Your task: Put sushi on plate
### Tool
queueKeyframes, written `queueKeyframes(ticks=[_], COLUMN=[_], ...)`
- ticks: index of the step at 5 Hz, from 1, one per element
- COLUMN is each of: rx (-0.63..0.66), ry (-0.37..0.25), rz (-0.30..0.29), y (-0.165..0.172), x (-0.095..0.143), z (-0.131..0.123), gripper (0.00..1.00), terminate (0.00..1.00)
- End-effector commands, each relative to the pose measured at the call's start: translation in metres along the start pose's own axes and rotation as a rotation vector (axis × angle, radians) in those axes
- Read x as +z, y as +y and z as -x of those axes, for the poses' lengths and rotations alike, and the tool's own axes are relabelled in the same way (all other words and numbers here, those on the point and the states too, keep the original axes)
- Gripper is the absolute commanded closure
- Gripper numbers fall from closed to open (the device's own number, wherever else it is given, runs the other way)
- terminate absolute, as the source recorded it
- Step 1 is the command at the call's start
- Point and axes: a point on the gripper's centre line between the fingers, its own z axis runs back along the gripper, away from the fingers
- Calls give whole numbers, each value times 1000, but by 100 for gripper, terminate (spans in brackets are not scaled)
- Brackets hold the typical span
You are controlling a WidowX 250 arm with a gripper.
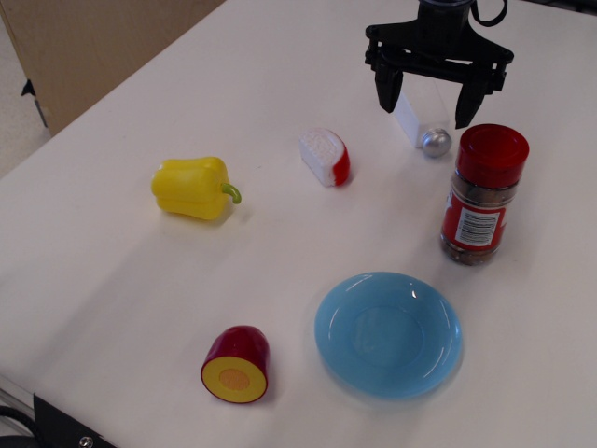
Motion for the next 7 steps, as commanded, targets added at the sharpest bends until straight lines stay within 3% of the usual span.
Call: queueKeyframes(ticks=[1, 3, 4, 6, 7], rx=[0, 365, 527, 596, 608], ry=[0, -43, -17, 43, 71], rz=[0, -80, -74, 24, 8], y=[0, 49, 72, 83, 82], x=[0, 10, 3, -22, -32], z=[0, 5, 8, 8, 12], gripper=[0, 0, 0, 0, 0], terminate=[0, 0, 0, 0, 0])
